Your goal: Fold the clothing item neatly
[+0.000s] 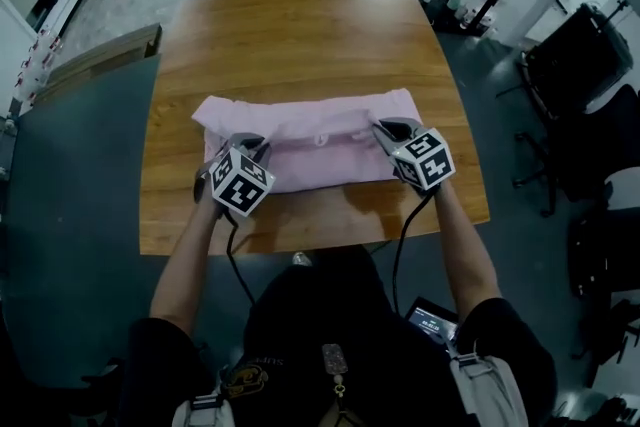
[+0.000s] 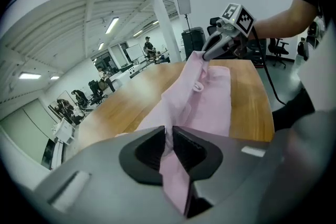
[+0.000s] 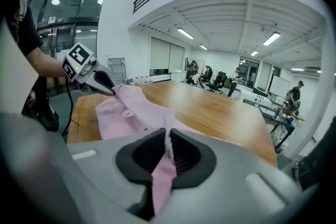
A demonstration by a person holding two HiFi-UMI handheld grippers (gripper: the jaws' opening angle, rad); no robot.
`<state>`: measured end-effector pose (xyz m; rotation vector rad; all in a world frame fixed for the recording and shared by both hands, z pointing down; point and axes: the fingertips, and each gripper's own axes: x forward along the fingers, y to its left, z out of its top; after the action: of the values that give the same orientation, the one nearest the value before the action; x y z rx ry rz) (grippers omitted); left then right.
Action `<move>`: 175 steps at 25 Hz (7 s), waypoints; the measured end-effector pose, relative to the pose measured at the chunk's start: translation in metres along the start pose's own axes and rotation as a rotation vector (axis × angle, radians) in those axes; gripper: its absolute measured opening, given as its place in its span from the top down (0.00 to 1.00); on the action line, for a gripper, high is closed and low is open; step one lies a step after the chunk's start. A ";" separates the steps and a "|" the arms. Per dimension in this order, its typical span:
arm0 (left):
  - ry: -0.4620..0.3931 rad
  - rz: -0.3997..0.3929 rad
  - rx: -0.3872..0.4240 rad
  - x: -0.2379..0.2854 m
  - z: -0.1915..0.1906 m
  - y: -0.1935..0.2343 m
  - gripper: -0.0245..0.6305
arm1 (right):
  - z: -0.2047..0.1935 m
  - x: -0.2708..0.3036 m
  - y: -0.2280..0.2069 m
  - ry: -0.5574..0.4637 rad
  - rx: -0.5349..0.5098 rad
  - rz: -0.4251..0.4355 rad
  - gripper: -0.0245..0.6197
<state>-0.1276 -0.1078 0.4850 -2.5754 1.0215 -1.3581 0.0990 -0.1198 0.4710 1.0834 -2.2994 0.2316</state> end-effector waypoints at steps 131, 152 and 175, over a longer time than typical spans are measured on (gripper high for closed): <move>0.129 0.093 -0.613 0.024 -0.147 0.009 0.66 | -0.127 0.035 0.009 0.213 0.192 -0.123 0.85; -0.208 0.310 -0.567 -0.096 0.011 -0.031 0.95 | 0.042 -0.090 0.064 -0.335 0.128 0.009 0.85; -0.483 0.197 -0.535 -0.233 0.160 -0.258 0.95 | 0.022 -0.302 0.180 -0.533 0.139 0.194 0.96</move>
<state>0.0367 0.1888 0.3075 -2.8195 1.6360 -0.4068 0.1060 0.1853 0.2961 1.0872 -2.9076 0.1975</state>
